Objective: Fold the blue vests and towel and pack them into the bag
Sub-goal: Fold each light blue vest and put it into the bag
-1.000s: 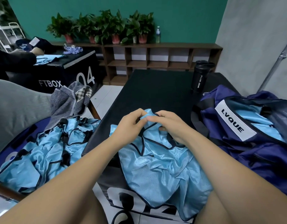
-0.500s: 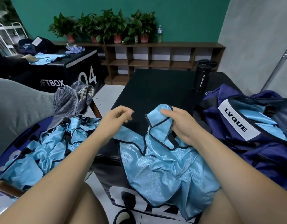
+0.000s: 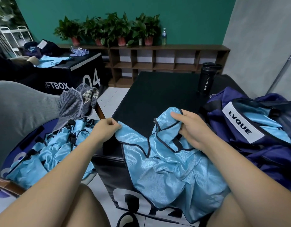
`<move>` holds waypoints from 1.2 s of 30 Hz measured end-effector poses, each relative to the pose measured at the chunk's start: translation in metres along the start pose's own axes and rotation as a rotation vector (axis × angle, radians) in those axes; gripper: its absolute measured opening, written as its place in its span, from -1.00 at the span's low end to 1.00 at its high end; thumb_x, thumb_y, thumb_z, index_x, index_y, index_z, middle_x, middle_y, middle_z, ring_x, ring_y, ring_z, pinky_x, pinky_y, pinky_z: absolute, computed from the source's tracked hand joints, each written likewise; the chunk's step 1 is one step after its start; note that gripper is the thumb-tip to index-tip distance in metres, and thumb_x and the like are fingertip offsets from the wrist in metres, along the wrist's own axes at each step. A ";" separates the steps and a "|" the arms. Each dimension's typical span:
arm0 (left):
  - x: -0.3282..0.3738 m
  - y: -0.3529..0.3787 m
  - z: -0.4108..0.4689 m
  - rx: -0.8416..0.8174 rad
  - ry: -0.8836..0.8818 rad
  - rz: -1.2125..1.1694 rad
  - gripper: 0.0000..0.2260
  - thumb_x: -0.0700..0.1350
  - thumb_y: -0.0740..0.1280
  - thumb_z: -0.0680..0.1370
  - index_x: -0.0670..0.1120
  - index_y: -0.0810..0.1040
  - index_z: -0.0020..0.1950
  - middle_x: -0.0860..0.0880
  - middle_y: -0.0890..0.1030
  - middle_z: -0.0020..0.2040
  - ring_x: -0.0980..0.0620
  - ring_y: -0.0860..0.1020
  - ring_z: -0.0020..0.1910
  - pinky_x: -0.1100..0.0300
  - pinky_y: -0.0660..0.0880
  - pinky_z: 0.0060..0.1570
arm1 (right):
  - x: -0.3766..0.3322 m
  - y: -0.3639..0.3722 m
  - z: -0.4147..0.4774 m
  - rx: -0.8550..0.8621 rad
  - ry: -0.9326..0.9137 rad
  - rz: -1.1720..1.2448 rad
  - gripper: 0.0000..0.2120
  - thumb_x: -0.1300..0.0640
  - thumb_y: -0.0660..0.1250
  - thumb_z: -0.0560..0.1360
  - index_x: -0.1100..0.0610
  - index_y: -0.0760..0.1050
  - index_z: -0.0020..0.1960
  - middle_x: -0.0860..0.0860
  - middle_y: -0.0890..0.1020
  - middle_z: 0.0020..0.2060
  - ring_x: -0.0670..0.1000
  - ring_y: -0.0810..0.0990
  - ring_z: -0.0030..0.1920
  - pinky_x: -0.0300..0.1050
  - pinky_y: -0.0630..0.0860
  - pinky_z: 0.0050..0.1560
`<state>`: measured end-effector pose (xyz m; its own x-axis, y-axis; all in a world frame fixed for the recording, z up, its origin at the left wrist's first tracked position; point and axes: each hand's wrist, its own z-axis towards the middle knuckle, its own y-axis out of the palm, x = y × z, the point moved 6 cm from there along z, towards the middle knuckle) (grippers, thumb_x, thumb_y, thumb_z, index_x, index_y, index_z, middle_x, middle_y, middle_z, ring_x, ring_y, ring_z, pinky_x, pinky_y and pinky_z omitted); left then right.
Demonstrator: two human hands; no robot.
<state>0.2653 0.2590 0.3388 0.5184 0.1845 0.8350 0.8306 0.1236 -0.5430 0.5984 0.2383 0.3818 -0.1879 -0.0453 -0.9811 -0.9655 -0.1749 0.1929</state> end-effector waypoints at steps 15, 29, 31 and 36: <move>0.008 0.020 -0.016 -0.163 -0.042 -0.476 -0.70 -0.42 0.40 0.58 -0.22 0.60 0.28 -0.18 0.76 0.09 -0.15 0.74 0.13 -0.04 0.65 0.23 | -0.027 -0.006 -0.013 0.086 -0.153 0.084 -0.70 0.06 0.24 0.75 0.27 0.62 0.17 0.13 0.70 0.02 0.07 0.68 0.07 0.03 0.57 0.19; 0.007 0.006 -0.005 0.120 0.061 -0.015 -0.79 0.00 0.46 0.54 -0.09 0.54 -0.16 0.05 0.52 -0.34 0.03 0.46 -0.29 0.10 0.37 -0.22 | -0.015 -0.019 -0.004 0.085 -0.173 -0.033 -0.46 -0.07 0.41 0.61 0.40 0.30 -0.07 0.11 0.38 -0.12 0.13 0.28 -0.06 0.12 0.20 -0.03; 0.015 0.008 -0.011 0.131 0.086 -0.066 -0.81 -0.01 0.43 0.55 -0.04 0.50 -0.19 0.09 0.54 -0.36 0.05 0.49 -0.31 0.13 0.39 -0.25 | -0.006 -0.022 0.001 0.128 -0.150 -0.100 -0.44 -0.10 0.43 0.53 0.41 0.33 -0.05 0.09 0.41 -0.12 0.10 0.32 -0.07 0.10 0.21 -0.01; 0.046 0.023 -0.032 0.055 0.263 -0.119 -0.75 0.07 0.49 0.55 -0.05 0.52 -0.15 0.10 0.56 -0.32 0.10 0.50 -0.31 0.09 0.44 -0.22 | 0.017 -0.006 0.002 0.121 -0.040 -0.349 -0.63 0.07 0.42 0.49 0.26 0.28 -0.20 0.03 0.32 -0.26 0.05 0.27 -0.21 0.06 0.21 -0.13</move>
<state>0.3143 0.2391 0.3675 0.4591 -0.0924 0.8836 0.8800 0.1836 -0.4380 0.6010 0.2402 0.3634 0.1520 0.0355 -0.9877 -0.9866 -0.0552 -0.1538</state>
